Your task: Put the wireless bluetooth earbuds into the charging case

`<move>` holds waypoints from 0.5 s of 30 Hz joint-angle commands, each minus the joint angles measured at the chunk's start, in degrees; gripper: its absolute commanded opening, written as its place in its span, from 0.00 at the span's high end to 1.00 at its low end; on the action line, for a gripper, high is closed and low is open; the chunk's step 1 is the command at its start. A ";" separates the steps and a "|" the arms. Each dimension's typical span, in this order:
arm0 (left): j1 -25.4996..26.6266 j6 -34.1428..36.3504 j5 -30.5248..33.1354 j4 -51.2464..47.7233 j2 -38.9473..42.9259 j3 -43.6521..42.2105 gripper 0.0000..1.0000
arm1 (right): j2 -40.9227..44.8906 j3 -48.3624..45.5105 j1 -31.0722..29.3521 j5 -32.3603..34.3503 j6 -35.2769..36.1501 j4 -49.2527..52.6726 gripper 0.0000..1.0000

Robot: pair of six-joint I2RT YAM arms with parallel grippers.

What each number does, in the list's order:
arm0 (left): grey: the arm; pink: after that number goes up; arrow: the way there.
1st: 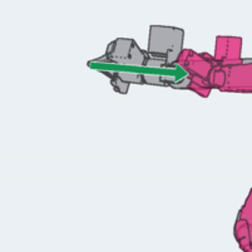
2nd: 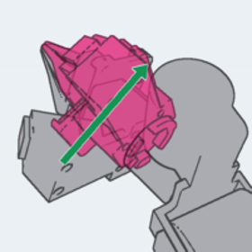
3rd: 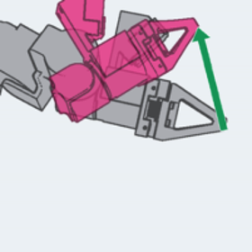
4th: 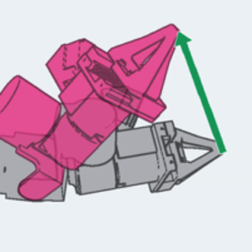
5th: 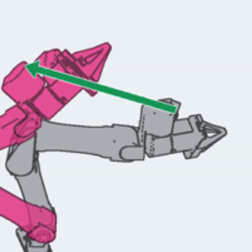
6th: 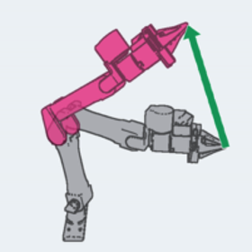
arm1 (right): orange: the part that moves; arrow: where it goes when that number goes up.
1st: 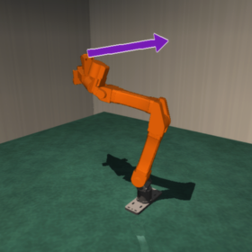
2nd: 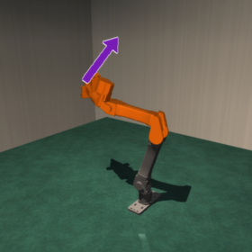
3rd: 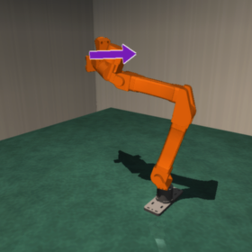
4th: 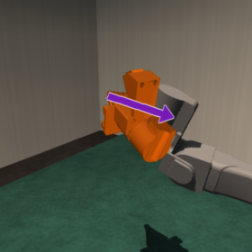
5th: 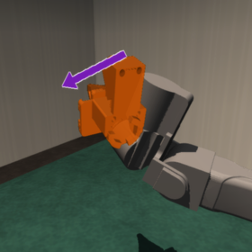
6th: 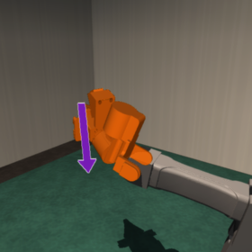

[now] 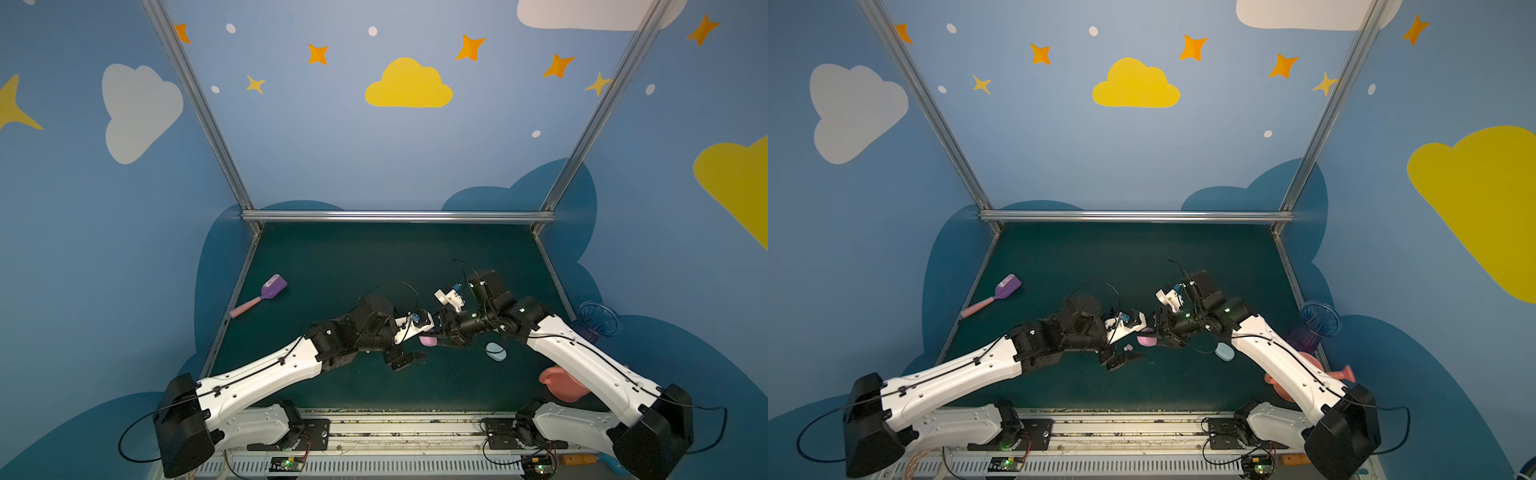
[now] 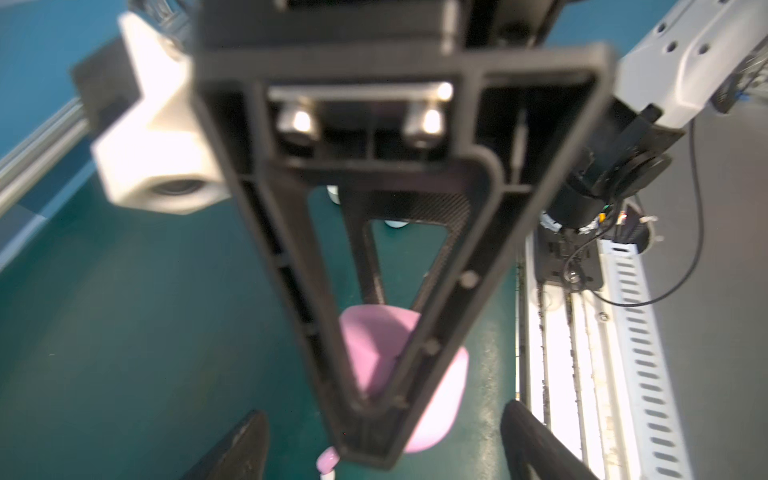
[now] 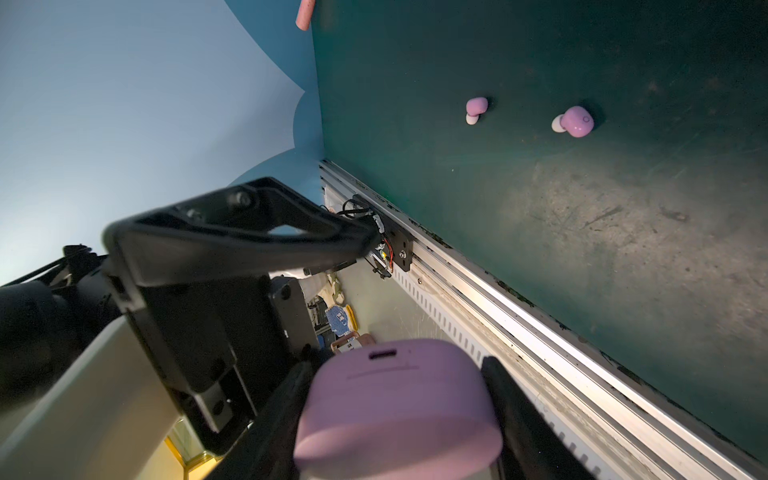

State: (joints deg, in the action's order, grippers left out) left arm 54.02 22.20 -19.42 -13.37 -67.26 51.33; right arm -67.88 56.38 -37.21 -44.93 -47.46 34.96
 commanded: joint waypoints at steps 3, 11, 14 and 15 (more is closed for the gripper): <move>0.02 1.01 -3.76 1.76 -0.03 0.61 0.22 | -0.74 2.06 -0.66 -0.42 0.60 -0.40 0.53; 0.45 1.97 -4.07 1.59 -0.40 0.70 0.28 | -1.10 2.29 -0.85 -0.78 -0.17 -1.12 0.53; 0.69 2.30 -4.44 1.60 -0.75 0.83 0.30 | -1.32 2.57 -0.93 -0.96 -0.52 -1.39 0.53; 0.78 2.48 -4.32 1.59 -0.89 0.88 0.31 | -1.38 2.67 -1.02 -1.04 -0.52 -1.39 0.53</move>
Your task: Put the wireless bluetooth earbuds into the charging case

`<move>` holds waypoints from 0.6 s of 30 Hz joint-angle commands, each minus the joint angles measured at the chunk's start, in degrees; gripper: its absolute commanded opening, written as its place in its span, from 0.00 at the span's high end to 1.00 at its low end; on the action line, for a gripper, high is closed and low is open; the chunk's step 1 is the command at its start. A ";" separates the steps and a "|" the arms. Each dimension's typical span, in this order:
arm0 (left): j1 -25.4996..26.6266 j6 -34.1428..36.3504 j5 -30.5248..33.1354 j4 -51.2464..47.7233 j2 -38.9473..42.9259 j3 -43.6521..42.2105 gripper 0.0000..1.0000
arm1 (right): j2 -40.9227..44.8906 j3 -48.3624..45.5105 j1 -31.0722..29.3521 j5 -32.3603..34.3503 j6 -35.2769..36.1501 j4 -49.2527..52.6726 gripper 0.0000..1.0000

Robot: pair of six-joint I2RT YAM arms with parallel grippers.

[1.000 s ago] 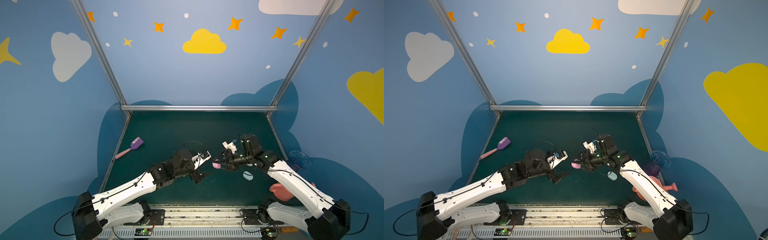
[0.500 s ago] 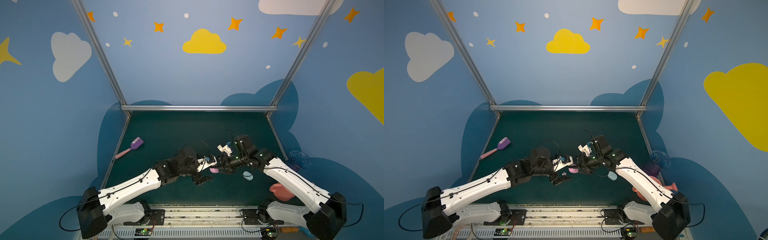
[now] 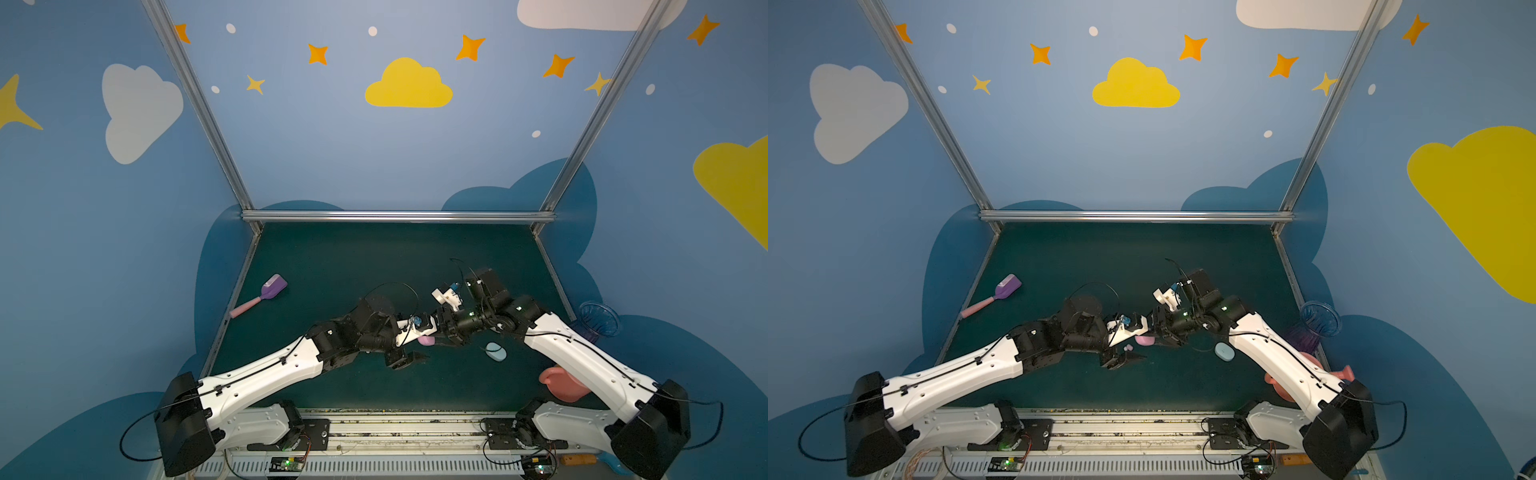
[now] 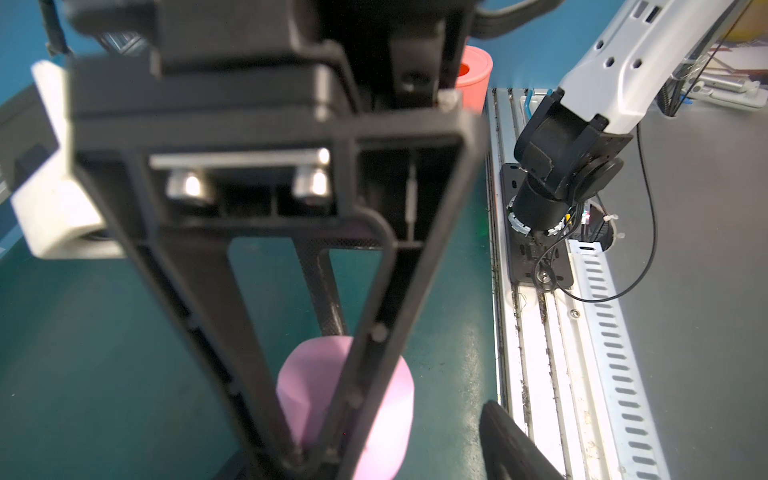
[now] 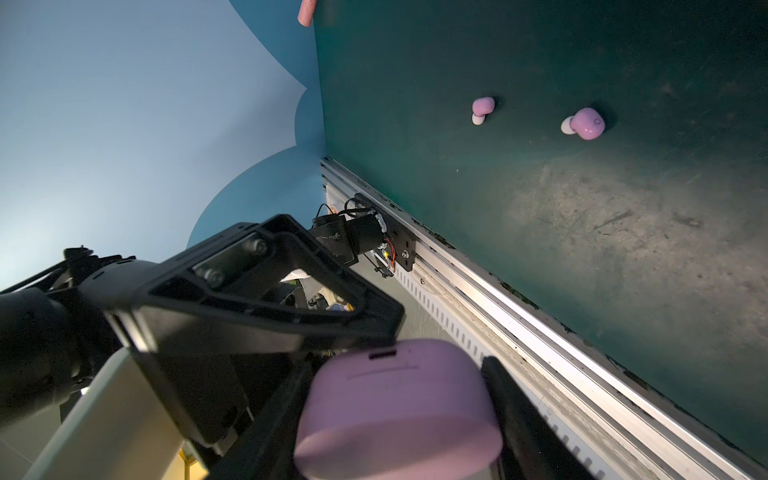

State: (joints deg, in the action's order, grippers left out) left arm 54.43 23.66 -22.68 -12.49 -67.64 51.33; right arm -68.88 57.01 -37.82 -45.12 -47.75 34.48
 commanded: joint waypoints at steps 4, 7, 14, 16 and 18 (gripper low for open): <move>0.66 1.67 -1.05 0.14 -1.27 1.17 0.33 | -0.35 2.31 -0.58 -0.94 -0.67 -1.25 0.54; 0.69 1.83 -1.19 0.55 -1.31 1.14 0.34 | -0.28 2.37 -0.84 -0.93 -1.07 -1.60 0.54; 0.82 1.74 -1.40 0.85 -1.34 1.18 0.44 | -0.45 2.37 -1.27 -0.94 -1.73 -2.31 0.54; 0.94 1.74 -1.47 0.72 -1.44 1.23 0.46 | -0.42 2.40 -1.38 -0.93 -1.88 -2.60 0.54; 0.99 2.00 -1.44 0.26 -1.65 1.39 0.49 | -0.53 2.54 -1.44 -0.93 -1.97 -2.72 0.54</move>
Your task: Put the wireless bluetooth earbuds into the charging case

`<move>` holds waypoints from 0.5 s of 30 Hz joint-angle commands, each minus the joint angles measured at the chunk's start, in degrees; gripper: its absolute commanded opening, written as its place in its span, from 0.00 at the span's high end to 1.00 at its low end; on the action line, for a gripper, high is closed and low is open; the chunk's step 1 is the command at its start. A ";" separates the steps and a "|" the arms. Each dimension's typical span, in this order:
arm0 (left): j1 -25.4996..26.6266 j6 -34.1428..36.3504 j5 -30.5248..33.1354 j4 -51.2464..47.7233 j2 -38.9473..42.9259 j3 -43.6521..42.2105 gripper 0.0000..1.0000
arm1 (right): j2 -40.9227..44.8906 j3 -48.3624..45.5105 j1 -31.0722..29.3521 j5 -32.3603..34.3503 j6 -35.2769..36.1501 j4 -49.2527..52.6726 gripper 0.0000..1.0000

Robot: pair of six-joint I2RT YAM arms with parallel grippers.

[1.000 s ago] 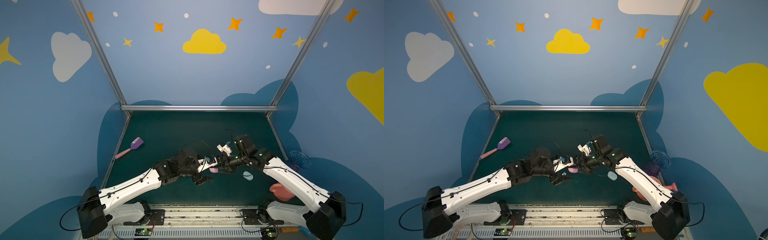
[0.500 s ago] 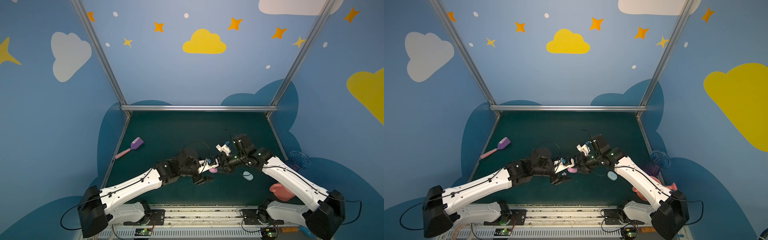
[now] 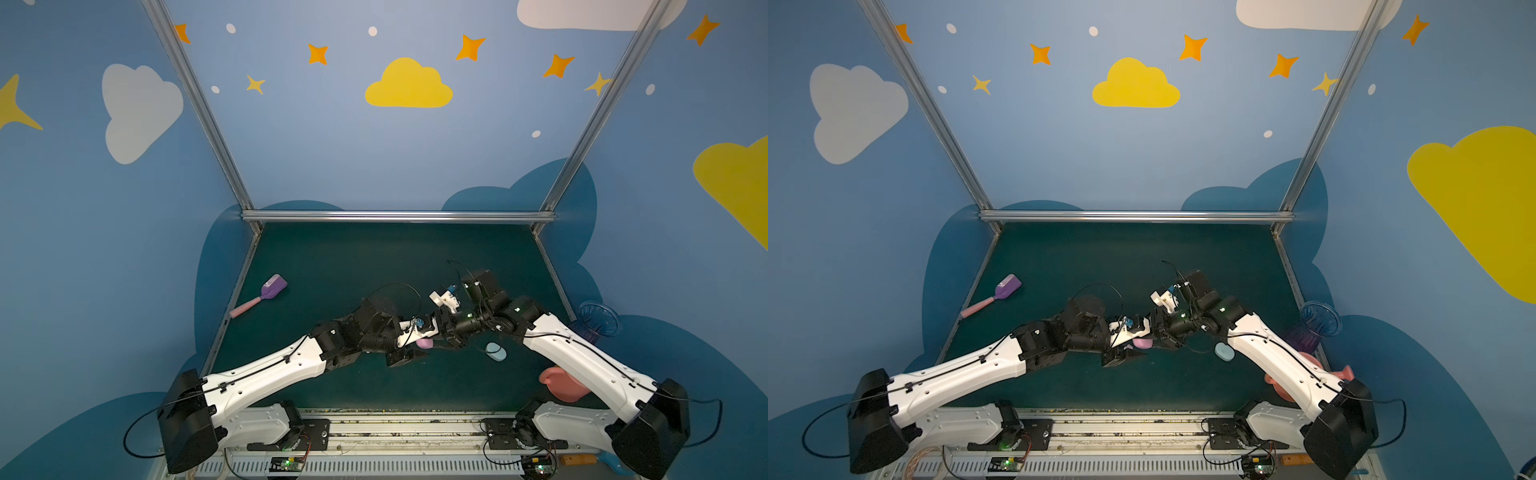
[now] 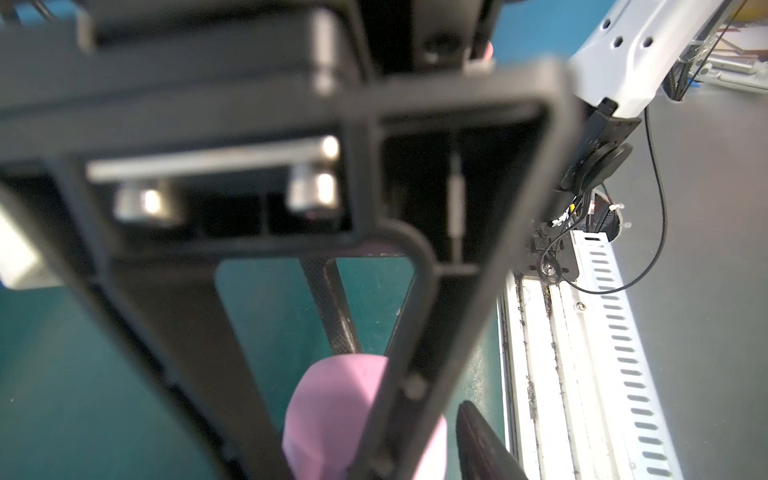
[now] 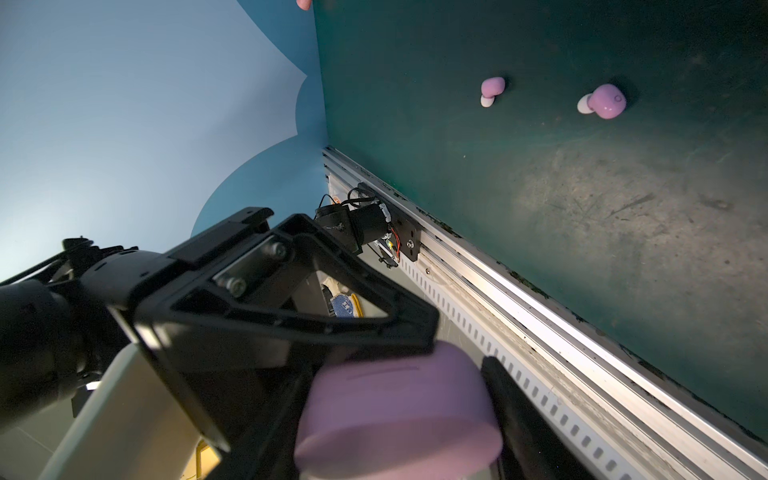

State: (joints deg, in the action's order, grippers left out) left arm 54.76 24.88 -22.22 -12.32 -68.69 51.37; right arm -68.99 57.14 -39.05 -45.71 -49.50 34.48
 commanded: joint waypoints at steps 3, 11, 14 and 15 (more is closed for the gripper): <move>0.76 0.96 -1.84 -0.34 -0.83 1.58 0.50 | -0.43 2.62 -0.33 -0.38 -0.42 -2.66 0.54; 1.30 1.65 -1.69 -1.63 -1.54 2.19 0.53 | -0.44 2.92 -0.33 -0.43 -1.02 -2.89 0.54; 1.74 2.48 -0.51 -2.85 -1.60 2.41 0.48 | -0.48 2.97 -0.33 -0.37 -1.19 -2.54 0.54; 1.84 2.82 -0.33 -3.34 -1.46 2.46 0.47 | -0.53 2.92 -0.33 -0.43 -1.22 -2.36 0.55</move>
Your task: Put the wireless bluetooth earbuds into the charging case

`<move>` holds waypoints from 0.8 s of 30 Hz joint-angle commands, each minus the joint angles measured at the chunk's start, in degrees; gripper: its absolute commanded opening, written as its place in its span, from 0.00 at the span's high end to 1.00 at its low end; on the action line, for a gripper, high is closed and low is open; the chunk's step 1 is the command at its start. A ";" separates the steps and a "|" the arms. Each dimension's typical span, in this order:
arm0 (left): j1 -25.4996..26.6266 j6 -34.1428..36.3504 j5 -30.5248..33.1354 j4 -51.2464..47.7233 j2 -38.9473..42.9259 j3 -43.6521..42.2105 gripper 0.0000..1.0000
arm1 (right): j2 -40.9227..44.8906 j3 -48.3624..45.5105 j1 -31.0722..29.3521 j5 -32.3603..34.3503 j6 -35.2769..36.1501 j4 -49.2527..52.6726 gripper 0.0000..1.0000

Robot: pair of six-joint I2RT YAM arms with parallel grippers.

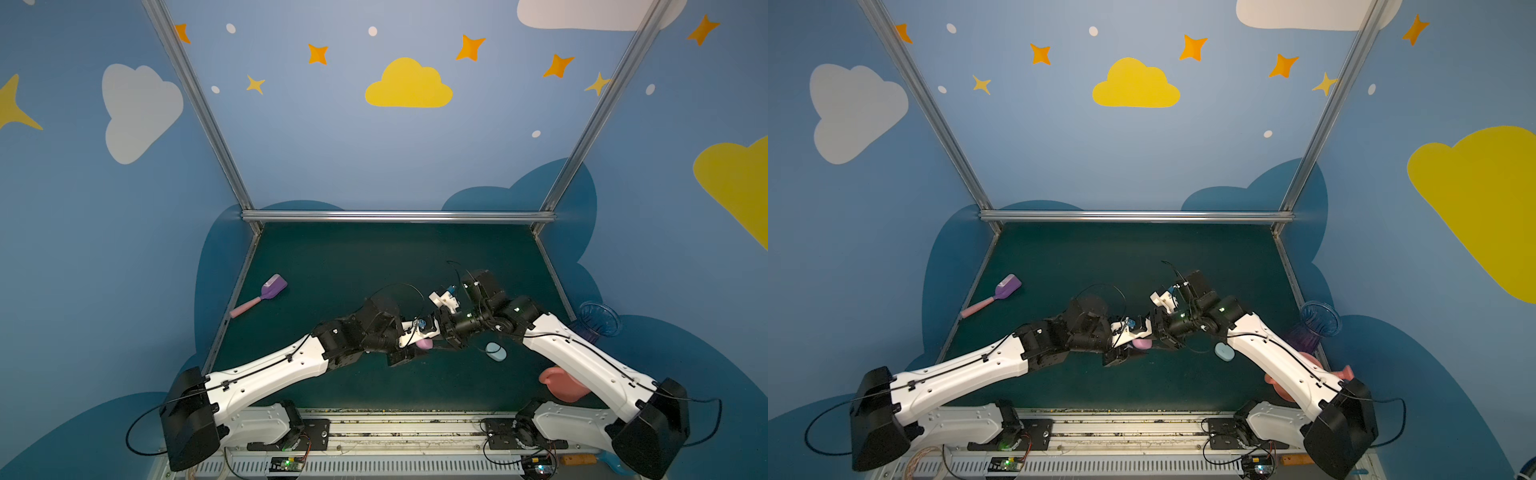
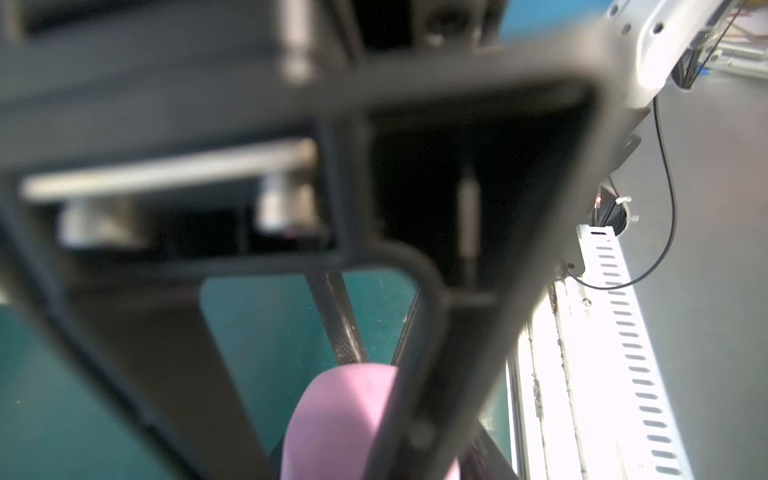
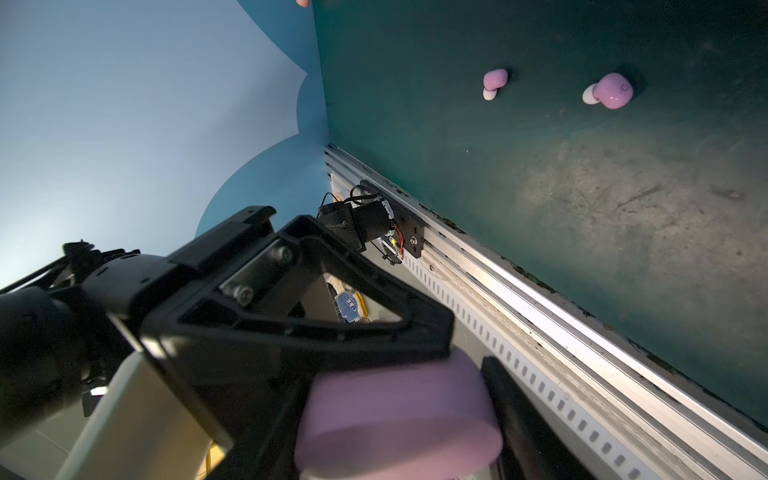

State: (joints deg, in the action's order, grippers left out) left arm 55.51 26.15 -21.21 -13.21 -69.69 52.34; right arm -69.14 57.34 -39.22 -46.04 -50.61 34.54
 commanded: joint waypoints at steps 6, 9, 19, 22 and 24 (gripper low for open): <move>1.84 2.41 0.29 -2.61 0.42 1.15 0.47 | -0.46 2.75 -0.14 -0.12 -0.31 -2.29 0.55; 1.97 2.41 0.64 -2.52 0.37 1.10 0.49 | -0.46 2.85 -0.15 -0.23 -0.46 -2.38 0.55; 2.15 2.40 1.05 -2.76 0.08 1.19 0.62 | -0.60 3.29 -0.14 -0.19 -0.62 -2.29 0.55; 2.08 1.92 1.25 -2.61 -0.02 1.34 0.68 | -0.51 3.38 -0.15 -0.23 -0.70 -2.36 0.53; 2.07 1.58 1.32 -2.54 -0.01 1.43 0.71 | -0.30 3.30 -0.15 -0.15 -0.67 -2.36 0.47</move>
State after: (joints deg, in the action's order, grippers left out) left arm 56.60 27.79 -17.52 -13.82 -69.69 52.51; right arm -69.52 57.87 -39.48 -46.35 -51.18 35.33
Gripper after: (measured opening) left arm 0.396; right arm 0.576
